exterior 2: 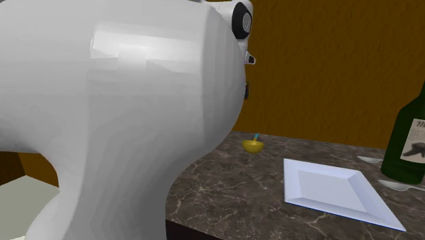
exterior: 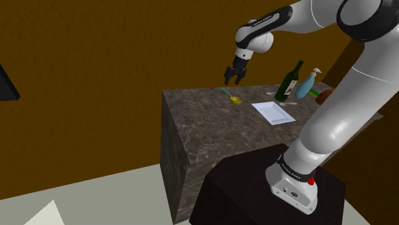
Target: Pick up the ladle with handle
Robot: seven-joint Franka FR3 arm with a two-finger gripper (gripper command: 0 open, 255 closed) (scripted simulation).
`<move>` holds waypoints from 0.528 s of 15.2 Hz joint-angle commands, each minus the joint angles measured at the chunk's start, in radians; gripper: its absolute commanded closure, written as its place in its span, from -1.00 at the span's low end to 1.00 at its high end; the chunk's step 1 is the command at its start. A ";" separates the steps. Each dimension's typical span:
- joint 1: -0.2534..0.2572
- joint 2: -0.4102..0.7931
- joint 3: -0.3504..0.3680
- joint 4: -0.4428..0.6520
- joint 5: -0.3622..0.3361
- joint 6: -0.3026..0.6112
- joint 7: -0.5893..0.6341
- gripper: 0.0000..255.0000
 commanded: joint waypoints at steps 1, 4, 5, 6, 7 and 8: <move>-0.016 0.078 -0.014 0.051 0.027 0.015 -0.018 -1.00; -0.044 0.181 -0.028 0.114 0.067 0.036 -0.042 -1.00; -0.055 0.215 -0.031 0.137 0.081 0.041 -0.050 -1.00; -0.066 0.249 -0.034 0.160 0.094 0.045 -0.057 -1.00; -0.077 0.284 -0.036 0.185 0.108 0.049 -0.064 -1.00; -0.090 0.318 -0.037 0.210 0.121 0.052 -0.070 -1.00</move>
